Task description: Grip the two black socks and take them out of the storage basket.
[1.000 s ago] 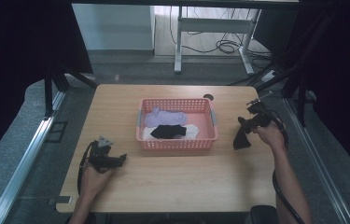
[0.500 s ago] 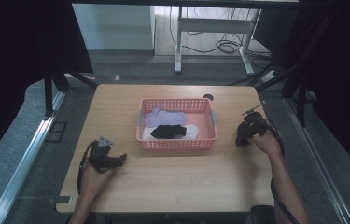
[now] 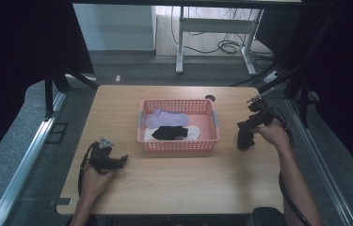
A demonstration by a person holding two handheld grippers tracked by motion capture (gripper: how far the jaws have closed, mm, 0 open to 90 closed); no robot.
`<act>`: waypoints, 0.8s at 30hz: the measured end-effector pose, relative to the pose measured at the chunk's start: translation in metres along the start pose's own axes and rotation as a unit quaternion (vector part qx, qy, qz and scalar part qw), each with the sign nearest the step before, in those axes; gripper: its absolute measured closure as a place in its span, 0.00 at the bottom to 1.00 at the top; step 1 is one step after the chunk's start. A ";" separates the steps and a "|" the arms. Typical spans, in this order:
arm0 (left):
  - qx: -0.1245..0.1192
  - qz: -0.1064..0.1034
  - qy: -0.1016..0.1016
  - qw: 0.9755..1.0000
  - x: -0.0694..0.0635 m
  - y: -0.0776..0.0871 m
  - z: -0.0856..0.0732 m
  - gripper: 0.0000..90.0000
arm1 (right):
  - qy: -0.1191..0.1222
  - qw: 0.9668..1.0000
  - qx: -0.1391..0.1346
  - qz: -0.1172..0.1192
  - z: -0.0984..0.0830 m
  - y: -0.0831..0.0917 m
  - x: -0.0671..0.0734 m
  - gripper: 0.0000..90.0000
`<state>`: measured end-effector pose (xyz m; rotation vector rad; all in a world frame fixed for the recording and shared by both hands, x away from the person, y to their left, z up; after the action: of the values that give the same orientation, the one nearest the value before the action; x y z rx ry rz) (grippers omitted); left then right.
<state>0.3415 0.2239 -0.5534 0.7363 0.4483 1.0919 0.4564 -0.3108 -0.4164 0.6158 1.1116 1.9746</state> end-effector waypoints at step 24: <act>0.002 0.000 -0.001 1.000 0.000 0.000 0.000 0.13 | 0.117 0.989 0.002 0.093 0.077 -0.058 0.106 0.35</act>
<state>0.3414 0.2240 -0.5531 0.7402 0.4494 1.0908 0.4716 -0.1684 -0.4241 0.5142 1.2371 2.2507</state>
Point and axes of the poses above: each handheld gripper's, and its own axes: y roughly backward along the jaws, z roughly out of its top, x roughly to its left, the point moved 1 cm from there along -y, roughly forward along the jaws, and after that the axes turned 4 degrees about z, right-handed, at the moved point
